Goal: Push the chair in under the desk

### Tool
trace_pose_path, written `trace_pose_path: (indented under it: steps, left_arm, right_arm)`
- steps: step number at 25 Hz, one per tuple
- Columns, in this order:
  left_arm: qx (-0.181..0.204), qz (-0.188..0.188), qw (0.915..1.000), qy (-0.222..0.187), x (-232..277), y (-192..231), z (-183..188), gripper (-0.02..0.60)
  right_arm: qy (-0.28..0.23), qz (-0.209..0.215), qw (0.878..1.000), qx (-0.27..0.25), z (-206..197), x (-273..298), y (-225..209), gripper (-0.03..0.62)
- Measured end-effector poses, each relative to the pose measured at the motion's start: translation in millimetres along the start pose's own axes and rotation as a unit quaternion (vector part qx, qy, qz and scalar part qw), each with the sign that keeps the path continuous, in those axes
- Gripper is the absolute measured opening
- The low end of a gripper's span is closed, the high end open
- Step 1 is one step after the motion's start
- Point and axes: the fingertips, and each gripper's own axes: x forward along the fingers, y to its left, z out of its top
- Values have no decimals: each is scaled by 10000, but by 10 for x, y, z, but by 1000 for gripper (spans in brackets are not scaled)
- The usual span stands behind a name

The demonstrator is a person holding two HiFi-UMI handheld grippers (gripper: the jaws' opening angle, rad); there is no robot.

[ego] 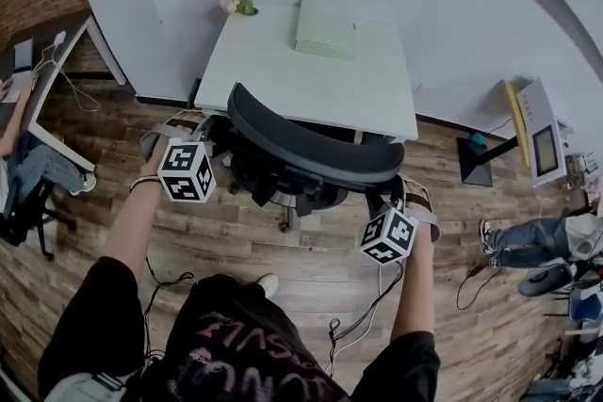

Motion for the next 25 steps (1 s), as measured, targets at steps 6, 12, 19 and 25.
trace_pose_path:
  steps: [6,12,19,25]
  left_arm:
    - [-74,13,10000,33,128,126,82,196]
    - [-96,-2,9999,71,244,261,98,196]
    - [-115,66,9999,63,347,405,90,199]
    - [-147,86,9998,56,471,541,87,201]
  right_arm:
    - [-64,9,9999,-81,-90,161,-190,211]
    - [-155,-7,9998,-141,-109,286,-325,211]
    - [-165,-91,9996,-197,-118,414,-460,210]
    - [-121,-114,9997,-204,-132,552,-575,210]
